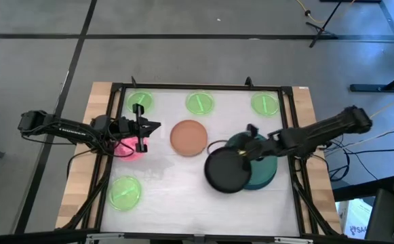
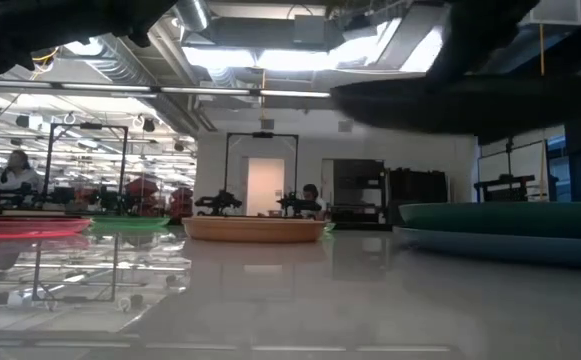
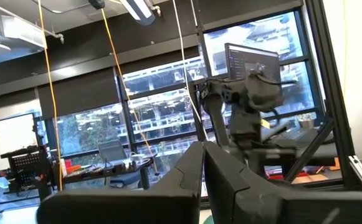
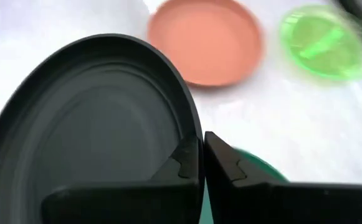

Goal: Stack plastic plates
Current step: Stack the black plate on top of the green plate, then stack the orange plate on top of the black plate

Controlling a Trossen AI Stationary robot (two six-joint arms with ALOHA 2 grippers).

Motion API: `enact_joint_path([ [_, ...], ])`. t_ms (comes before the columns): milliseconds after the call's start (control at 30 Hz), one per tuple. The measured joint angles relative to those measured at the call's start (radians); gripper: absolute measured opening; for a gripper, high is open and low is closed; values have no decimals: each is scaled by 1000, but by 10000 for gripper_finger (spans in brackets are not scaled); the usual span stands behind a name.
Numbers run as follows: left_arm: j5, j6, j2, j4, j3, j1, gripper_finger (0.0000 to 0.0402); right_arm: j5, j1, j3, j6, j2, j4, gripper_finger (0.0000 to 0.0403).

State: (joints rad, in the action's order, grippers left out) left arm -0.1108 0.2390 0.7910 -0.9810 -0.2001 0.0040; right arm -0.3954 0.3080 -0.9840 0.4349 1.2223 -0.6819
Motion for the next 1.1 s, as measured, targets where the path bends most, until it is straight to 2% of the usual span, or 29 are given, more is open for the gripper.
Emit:
enact_joint_path([
  [233,0,0,0,0,0,0,9,-109,-1,0,142,-150,-321,1],
  [333,0,0,0,0,0,0,9,-129,-1,32,214,-181,-381,1],
  [633,-3,0,0,1,0,0,9,-132,-1,255,303,-192,-318,1],
  [800,-3,0,2,3,0,0,9,-76,-1,311,313,-192,-279,4],
  [933,-5,0,2,3,0,0,9,-84,-1,314,347,-192,-283,34],
  [1100,-6,-23,13,19,0,0,9,-82,-1,310,338,-192,-291,103],
])
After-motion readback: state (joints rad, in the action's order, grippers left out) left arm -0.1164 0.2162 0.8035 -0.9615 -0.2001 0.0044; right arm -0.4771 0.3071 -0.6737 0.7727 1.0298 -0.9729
